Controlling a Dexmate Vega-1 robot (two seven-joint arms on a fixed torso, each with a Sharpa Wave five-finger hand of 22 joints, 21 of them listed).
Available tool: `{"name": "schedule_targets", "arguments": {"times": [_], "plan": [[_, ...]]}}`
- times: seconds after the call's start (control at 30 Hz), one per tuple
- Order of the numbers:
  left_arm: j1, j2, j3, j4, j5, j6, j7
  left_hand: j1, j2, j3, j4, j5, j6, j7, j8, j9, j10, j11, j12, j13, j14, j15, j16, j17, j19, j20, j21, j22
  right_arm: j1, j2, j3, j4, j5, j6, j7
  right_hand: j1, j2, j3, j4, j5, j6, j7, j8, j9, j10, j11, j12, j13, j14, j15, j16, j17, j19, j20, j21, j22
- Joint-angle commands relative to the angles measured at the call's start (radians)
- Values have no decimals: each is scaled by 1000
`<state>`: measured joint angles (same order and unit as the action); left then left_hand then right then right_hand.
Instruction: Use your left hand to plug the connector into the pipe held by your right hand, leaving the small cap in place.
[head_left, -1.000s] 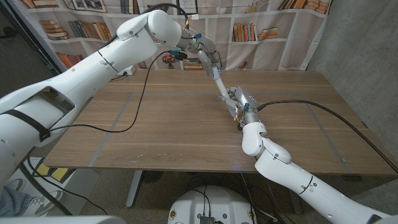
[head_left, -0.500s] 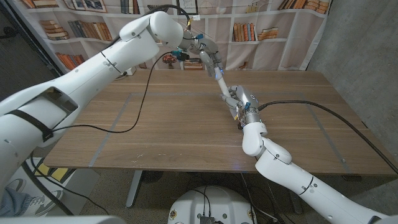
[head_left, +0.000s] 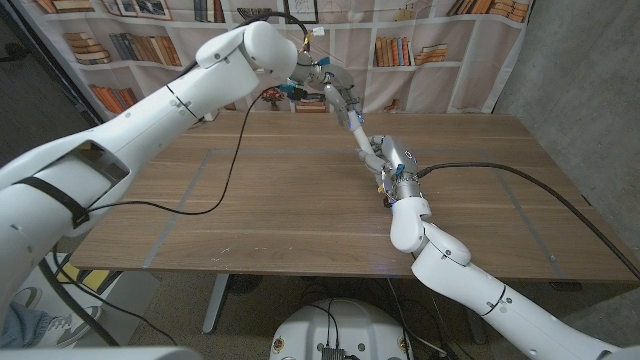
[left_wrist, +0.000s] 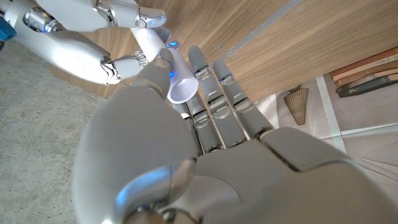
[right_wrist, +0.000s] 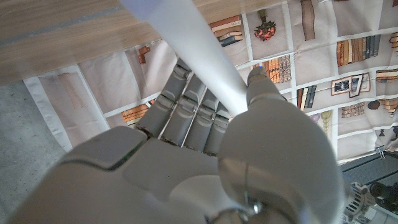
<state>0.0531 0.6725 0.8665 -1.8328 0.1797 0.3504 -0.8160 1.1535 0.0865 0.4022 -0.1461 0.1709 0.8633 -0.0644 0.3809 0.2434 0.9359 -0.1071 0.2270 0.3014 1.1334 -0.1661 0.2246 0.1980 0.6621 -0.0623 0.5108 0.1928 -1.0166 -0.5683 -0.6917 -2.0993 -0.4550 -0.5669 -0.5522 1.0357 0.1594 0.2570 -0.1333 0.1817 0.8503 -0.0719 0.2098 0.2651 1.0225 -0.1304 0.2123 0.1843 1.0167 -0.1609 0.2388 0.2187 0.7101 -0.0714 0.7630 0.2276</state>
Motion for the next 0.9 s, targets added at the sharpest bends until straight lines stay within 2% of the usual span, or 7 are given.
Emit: {"name": "schedule_targets", "arguments": {"times": [0.03,0.27,0.57,0.67,0.7,0.9], "plan": [[-34,-18,31,21,17,12,-33,-12,42,41,35,5,134,111,10,72,106,20,5,113,-4,2,-3,2,-4,-50,5,4,17,-44,-22,2,-70,25,26,9,14,121,114,6,63,-72,7,5,0,-15,-3,5,12,-67,-1,3,-5,-144,8,1],[-40,-33,36,38,17,0,-31,-12,41,43,35,5,135,113,10,72,104,23,2,113,-8,3,-4,2,-6,-47,7,4,14,-55,-22,2,-106,41,38,9,15,119,115,7,60,-84,8,10,3,-24,-2,5,15,-69,0,4,-7,-144,13,1],[-38,-39,33,33,10,-2,-23,-13,41,44,35,5,133,113,8,72,106,23,1,113,-8,3,-3,2,-8,-47,9,4,16,-45,-12,5,-109,17,81,11,14,118,114,9,60,-83,9,14,4,-27,-2,5,19,-70,2,6,-8,-144,21,1],[-30,-29,24,15,6,8,-19,-14,41,45,35,5,134,112,8,72,107,21,0,114,-6,2,-2,2,-8,-48,11,4,25,-38,-8,18,-99,8,97,10,14,118,114,9,60,-85,10,16,5,-29,-2,6,19,-69,1,5,-8,-143,23,1],[-28,-26,22,11,5,10,-18,-14,41,45,35,5,133,113,8,73,107,21,0,113,-5,3,-2,2,-8,-48,11,4,28,-36,-8,22,-98,6,101,11,14,117,114,9,60,-85,10,16,7,-20,-1,6,19,-70,1,5,-8,-143,25,2],[-10,1,6,-19,0,24,-7,-14,41,47,35,5,134,117,8,73,106,23,-1,114,-5,3,-1,2,-8,-48,13,4,47,-31,-9,36,-91,-14,128,10,16,116,116,10,60,-84,9,17,18,-24,3,6,27,-69,4,5,-6,-144,32,2]]}}
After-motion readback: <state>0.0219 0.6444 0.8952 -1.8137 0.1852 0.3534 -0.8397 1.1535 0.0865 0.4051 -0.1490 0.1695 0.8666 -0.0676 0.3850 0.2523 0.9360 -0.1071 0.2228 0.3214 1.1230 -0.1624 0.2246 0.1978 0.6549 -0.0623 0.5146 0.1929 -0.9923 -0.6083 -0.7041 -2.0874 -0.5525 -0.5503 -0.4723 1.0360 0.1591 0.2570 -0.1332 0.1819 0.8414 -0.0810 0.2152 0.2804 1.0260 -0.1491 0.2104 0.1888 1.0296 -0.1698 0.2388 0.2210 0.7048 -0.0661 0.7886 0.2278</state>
